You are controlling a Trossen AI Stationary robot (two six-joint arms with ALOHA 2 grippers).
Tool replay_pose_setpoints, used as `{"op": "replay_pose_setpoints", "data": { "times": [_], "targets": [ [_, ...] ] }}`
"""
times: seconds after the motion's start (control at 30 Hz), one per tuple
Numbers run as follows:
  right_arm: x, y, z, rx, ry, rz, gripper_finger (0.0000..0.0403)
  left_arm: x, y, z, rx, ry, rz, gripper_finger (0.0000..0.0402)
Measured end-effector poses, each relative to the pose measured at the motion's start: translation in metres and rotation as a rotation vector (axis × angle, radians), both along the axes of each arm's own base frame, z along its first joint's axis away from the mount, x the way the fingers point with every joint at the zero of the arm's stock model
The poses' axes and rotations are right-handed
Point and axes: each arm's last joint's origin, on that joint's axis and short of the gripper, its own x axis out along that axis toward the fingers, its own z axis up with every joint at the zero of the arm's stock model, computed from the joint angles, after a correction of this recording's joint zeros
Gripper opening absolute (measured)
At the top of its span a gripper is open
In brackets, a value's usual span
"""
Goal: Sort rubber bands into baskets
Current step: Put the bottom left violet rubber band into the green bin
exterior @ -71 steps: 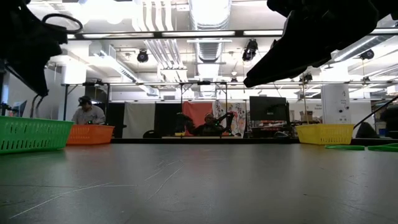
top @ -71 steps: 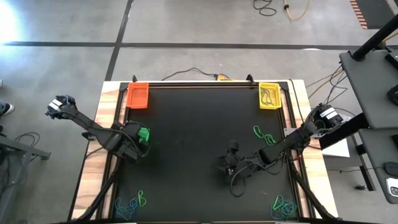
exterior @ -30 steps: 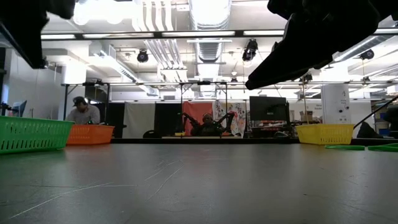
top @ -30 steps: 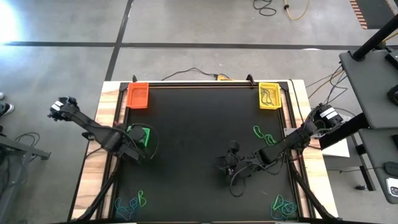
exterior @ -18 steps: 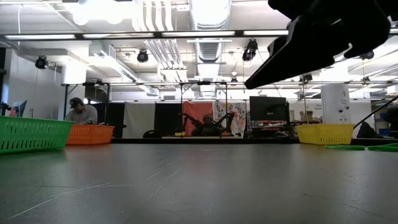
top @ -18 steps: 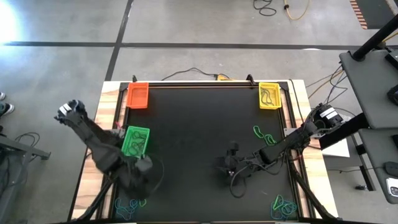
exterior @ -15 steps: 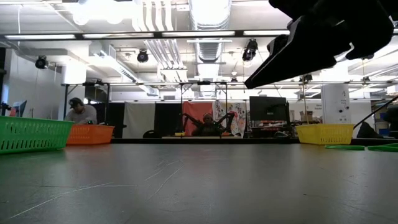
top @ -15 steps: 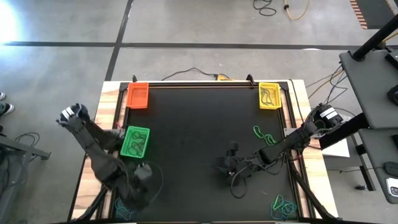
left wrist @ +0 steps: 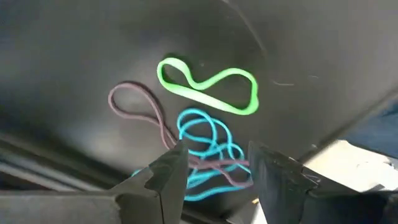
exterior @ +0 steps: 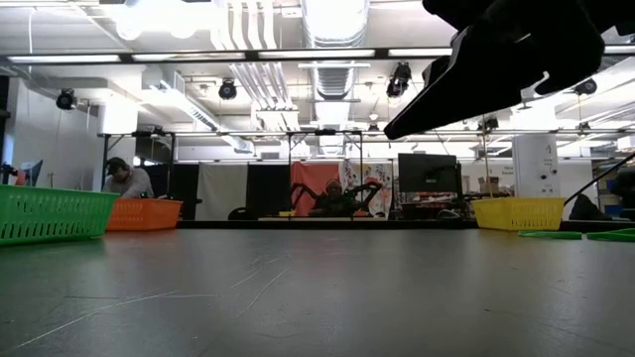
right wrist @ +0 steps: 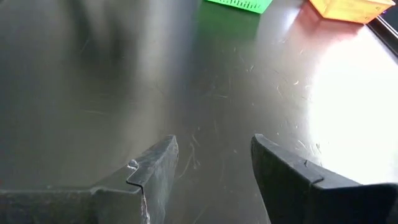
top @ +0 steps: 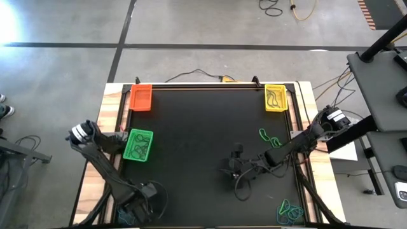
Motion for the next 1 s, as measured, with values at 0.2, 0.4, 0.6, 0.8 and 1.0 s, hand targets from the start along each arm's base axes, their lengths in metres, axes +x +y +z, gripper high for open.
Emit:
{"op": "replay_pose_setpoints", "data": {
  "times": [0.2, 0.4, 0.6, 0.8, 1.0],
  "targets": [
    [0.002, -0.004, 0.000, 0.005, -0.003, -0.018, 0.0199, -0.014, 0.017, -0.017, 0.027, 0.060, 0.030, 0.0153],
    [0.002, -0.004, 0.000, 0.018, -0.004, -0.026, 0.0199, -0.020, 0.023, -0.036, -0.013, 0.085, 0.054, 0.0153],
    [0.001, -0.004, 0.000, 0.056, -0.005, -0.050, 0.0199, -0.025, 0.030, -0.049, -0.007, 0.083, 0.049, 0.0152],
    [0.001, -0.004, 0.000, 0.060, -0.005, -0.054, 0.0199, -0.030, 0.036, -0.057, 0.008, 0.100, 0.023, 0.0113],
    [0.001, -0.004, 0.000, 0.060, -0.004, -0.054, 0.0199, -0.029, 0.035, -0.054, 0.020, 0.087, -0.010, 0.0041]
  ]
}}
